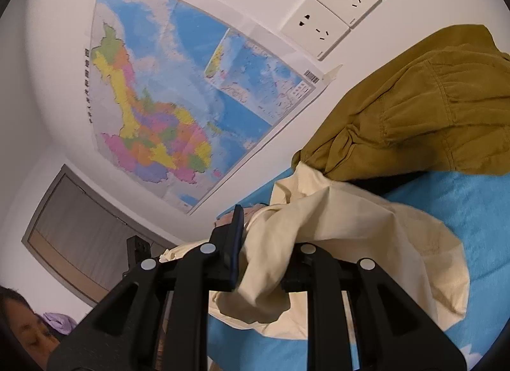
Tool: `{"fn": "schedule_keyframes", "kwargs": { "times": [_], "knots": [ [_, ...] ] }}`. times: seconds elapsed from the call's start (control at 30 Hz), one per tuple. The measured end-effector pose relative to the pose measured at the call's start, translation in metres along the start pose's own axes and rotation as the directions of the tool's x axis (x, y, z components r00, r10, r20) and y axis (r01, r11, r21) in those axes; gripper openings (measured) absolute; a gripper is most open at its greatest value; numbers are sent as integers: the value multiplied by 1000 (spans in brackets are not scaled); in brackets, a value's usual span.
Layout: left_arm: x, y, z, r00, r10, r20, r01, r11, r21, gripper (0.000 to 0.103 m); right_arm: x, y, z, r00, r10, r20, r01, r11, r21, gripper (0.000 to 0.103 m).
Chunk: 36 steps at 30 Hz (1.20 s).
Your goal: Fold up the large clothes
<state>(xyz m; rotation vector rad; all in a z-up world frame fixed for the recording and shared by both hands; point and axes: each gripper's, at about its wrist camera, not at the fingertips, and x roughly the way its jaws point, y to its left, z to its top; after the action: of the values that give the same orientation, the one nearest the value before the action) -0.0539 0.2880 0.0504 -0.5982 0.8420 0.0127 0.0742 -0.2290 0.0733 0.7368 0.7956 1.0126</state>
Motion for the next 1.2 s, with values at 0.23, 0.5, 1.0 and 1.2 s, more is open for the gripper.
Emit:
{"fn": "schedule_keyframes", "kwargs": {
  "times": [0.23,0.5,1.0,1.2],
  "knots": [
    [23,1,25,999,40,-16,-40,999,-4,17,19,-11,21,999,-46,8,45,998,36,18],
    [44,3,44,997,71,-32,-71,997,-1,17,37,-22,40,996,-87,-3,87,995,56,19],
    [98,20,68,986,136,-95,-140,990,-33,17,75,-56,56,985,-167,-36,170,980,104,24],
    [118,30,72,982,144,-122,-152,986,-62,18,81,-63,58,987,-161,-29,163,980,115,46]
  ]
}}
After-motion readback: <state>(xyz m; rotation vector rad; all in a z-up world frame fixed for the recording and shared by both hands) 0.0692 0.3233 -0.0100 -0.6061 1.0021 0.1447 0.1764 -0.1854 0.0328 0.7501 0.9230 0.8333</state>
